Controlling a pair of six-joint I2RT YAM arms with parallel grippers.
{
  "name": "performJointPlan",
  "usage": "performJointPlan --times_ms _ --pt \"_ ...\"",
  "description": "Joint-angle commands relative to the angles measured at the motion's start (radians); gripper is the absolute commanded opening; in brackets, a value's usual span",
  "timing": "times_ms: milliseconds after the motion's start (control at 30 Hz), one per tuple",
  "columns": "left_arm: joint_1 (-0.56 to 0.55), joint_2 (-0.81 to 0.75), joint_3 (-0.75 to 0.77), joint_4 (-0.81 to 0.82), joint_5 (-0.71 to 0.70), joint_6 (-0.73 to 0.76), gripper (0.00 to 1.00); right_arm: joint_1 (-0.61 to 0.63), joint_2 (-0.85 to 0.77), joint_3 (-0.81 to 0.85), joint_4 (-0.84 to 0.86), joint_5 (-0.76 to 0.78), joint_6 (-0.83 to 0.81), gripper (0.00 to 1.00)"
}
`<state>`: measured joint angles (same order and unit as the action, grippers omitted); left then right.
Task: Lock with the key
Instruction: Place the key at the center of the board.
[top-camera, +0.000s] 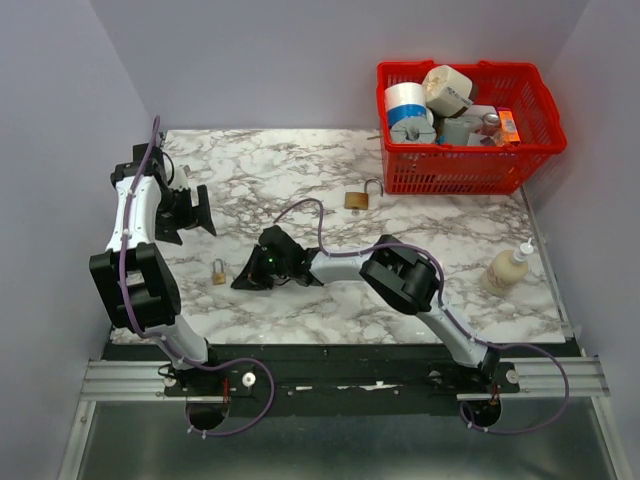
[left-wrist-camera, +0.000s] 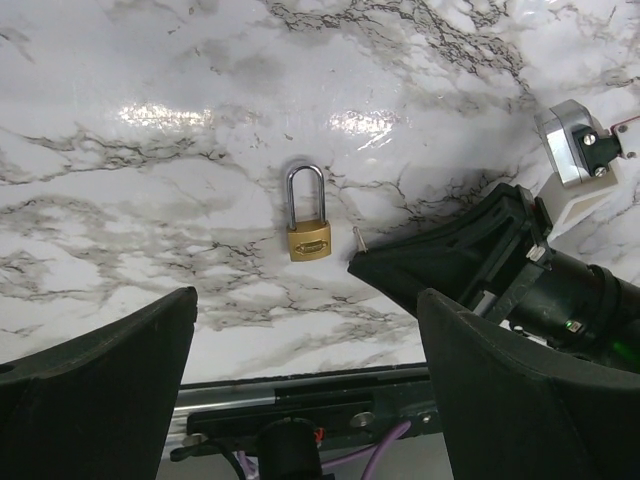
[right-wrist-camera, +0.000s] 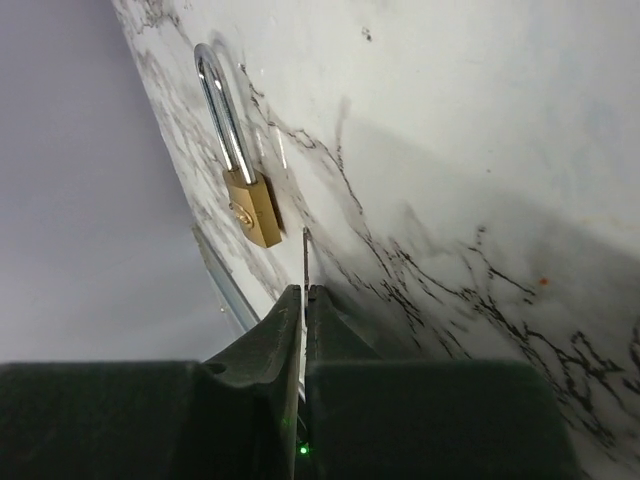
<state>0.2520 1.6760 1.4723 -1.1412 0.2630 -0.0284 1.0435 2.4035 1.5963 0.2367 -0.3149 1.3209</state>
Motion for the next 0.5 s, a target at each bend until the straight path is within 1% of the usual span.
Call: performJointPlan --times_ms 0,67,100,300,467 --pt "0.021 -0.036 0.013 -0.031 0.032 -0.007 0.99 0.013 0.029 0.027 -0.005 0.036 0.018 0.19" --pt "0.026 -0.039 0.01 -0.029 0.035 -0.01 0.99 0.012 0.029 0.03 -0.011 0.04 0.018 0.25" --pt "0.026 -0.039 0.01 -0.029 0.036 -0.01 0.99 0.013 0.028 0.037 -0.025 0.048 0.017 0.31" --pt "0.032 -0.036 0.01 -0.028 0.035 -0.016 0.99 0.012 0.031 0.089 -0.126 0.08 -0.009 0.33" --pt "0.035 -0.032 0.006 -0.026 0.033 -0.021 0.99 0.013 0.042 0.188 -0.234 0.112 -0.064 0.35"
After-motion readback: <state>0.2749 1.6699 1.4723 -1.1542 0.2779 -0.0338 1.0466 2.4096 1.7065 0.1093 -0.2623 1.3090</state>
